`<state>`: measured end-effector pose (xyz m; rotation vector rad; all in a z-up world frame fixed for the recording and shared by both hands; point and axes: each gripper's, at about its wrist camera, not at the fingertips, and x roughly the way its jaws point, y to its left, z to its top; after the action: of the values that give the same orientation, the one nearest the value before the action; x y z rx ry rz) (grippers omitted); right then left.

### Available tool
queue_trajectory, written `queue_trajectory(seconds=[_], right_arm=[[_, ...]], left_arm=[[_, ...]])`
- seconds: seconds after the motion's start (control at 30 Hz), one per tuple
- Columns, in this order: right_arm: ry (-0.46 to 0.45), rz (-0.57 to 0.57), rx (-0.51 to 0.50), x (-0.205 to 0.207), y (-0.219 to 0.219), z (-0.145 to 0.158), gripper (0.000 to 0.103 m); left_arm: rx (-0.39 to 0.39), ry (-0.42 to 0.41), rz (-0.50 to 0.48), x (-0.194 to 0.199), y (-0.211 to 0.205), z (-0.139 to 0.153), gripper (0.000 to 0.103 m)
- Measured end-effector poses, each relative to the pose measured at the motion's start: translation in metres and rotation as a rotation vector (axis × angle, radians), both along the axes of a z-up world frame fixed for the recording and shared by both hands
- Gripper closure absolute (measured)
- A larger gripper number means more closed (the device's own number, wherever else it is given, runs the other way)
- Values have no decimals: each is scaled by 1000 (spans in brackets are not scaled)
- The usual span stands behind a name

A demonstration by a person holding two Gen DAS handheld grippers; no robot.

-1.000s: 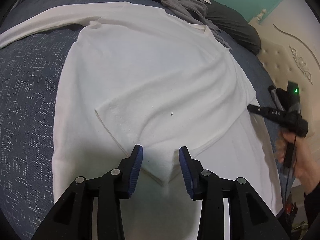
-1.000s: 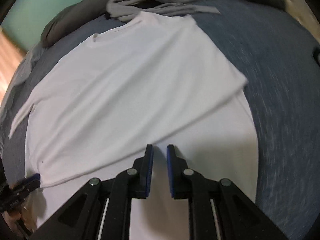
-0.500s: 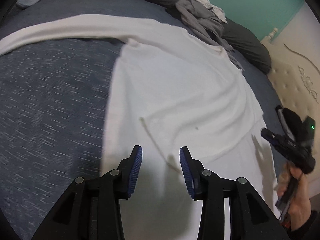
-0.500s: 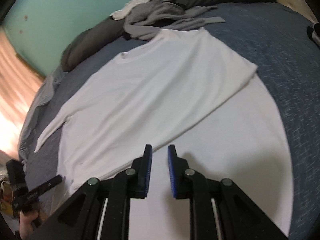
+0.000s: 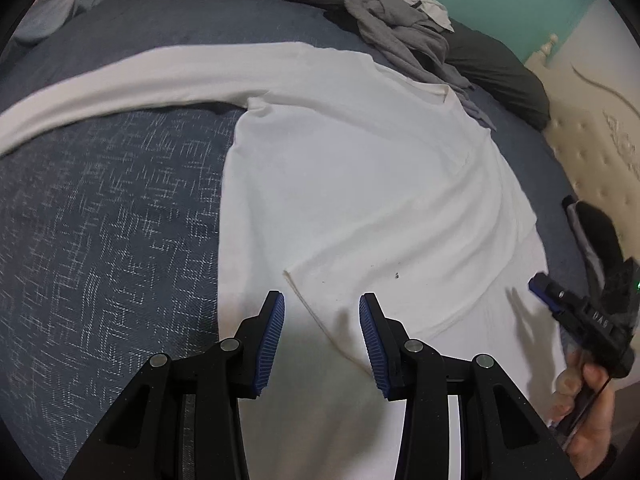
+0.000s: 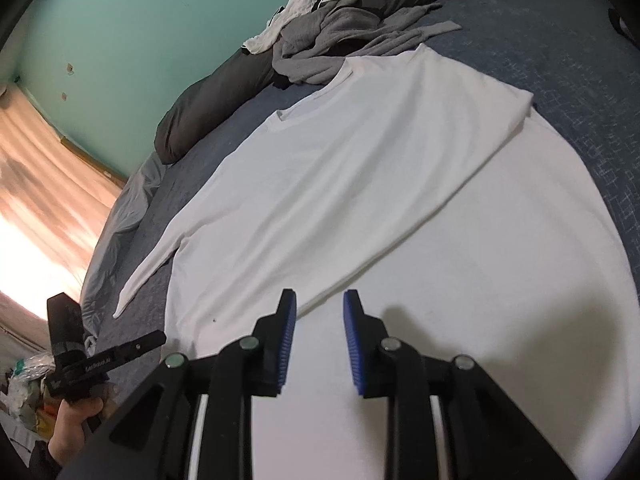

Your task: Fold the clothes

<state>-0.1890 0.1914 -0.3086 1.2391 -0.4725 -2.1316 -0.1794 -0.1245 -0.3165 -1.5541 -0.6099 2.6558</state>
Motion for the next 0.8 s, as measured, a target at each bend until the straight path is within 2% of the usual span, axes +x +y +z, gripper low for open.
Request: queue_trajectory(seconds=[0.27, 0.57, 0.7, 0.8], right_arm=[[-16, -17, -59, -1, 12, 1, 76], [9, -4, -33, 0, 4, 5, 76], [3, -2, -30, 0, 1, 3, 75], [9, 2, -23, 0, -1, 4, 75]], left_arm=[[-48, -30, 137, 13, -75, 16, 61], [-54, -27, 279, 18, -165, 36, 61], [-38, -35, 362, 25, -213, 38, 61], [-55, -37, 426, 35, -248, 40, 60]])
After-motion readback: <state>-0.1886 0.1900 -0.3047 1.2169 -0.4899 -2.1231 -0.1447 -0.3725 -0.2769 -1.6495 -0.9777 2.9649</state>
